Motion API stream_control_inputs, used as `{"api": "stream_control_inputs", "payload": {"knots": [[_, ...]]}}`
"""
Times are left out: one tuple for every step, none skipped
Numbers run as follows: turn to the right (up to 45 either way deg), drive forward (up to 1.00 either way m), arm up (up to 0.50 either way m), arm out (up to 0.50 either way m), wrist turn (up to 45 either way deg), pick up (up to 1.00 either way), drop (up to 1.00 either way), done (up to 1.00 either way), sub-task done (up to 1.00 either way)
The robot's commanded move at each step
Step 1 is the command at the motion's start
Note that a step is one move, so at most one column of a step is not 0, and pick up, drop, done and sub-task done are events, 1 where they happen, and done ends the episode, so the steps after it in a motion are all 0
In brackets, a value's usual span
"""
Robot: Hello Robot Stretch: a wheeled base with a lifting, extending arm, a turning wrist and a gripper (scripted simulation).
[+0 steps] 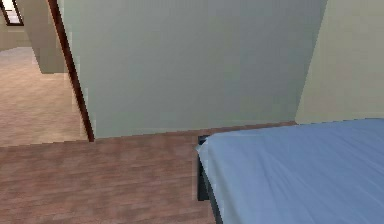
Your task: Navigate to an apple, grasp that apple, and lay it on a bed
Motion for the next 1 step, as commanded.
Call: {"api": "stream_control_inputs", "payload": {"knots": [[0.0, 0.00, 0.10, 0.00, 0.0, 0.00, 0.00, 0.00, 0.00]]}}
